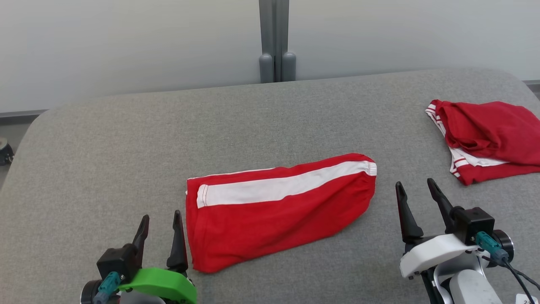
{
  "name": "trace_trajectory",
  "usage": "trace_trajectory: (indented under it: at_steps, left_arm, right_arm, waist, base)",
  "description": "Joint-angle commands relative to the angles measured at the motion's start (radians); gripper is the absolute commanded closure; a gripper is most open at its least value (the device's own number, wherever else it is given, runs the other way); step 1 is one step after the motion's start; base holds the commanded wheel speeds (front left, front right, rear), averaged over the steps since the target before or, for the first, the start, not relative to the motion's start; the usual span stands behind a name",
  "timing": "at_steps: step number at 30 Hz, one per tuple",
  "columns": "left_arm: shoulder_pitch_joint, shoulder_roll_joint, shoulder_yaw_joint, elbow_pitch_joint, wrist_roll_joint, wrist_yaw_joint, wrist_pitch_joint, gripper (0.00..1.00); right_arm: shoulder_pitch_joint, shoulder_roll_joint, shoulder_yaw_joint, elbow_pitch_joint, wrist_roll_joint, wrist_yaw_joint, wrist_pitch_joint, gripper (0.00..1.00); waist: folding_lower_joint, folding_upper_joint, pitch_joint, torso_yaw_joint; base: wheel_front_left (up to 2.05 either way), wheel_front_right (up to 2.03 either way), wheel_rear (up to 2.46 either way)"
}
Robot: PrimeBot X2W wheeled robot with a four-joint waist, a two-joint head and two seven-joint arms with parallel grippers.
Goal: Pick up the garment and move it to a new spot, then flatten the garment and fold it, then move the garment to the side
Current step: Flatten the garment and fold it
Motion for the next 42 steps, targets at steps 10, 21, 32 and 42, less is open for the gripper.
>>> trace_trajectory:
  at_steps: [10, 21, 32, 42]
  left_arm:
    - [0.013, 0.003, -0.001, -0.027, 0.019, 0.012, -0.007, 0.0]
    - [-0.028, -0.001, -0.017, -0.024, 0.03, 0.01, -0.009, 0.0]
    - [-0.045, -0.001, -0.011, -0.012, 0.032, 0.014, -0.009, 0.0]
    - [-0.049, -0.001, -0.005, -0.015, 0.036, 0.013, -0.01, 0.0]
  right_arm:
    - [-0.023, -0.002, -0.003, 0.026, 0.005, -0.002, 0.012, 0.0]
    - [-0.224, -0.033, -0.045, 0.221, -0.01, -0.002, 0.156, 0.0]
    - [-0.353, -0.085, 0.053, 0.43, 0.082, -0.002, 0.206, 0.0]
    - [-0.384, -0.088, 0.12, 0.478, 0.145, -0.002, 0.195, 0.71]
  waist:
    - [0.0, 0.0, 0.007, 0.012]
    - [0.0, 0.0, 0.065, 0.074]
    - [0.0, 0.0, 0.094, 0.117]
    - [0.0, 0.0, 0.097, 0.106]
  base:
    - [0.0, 0.0, 0.0]
    - [0.0, 0.0, 0.0]
    - [0.0, 0.0, 0.0]
    - [0.0, 0.0, 0.0]
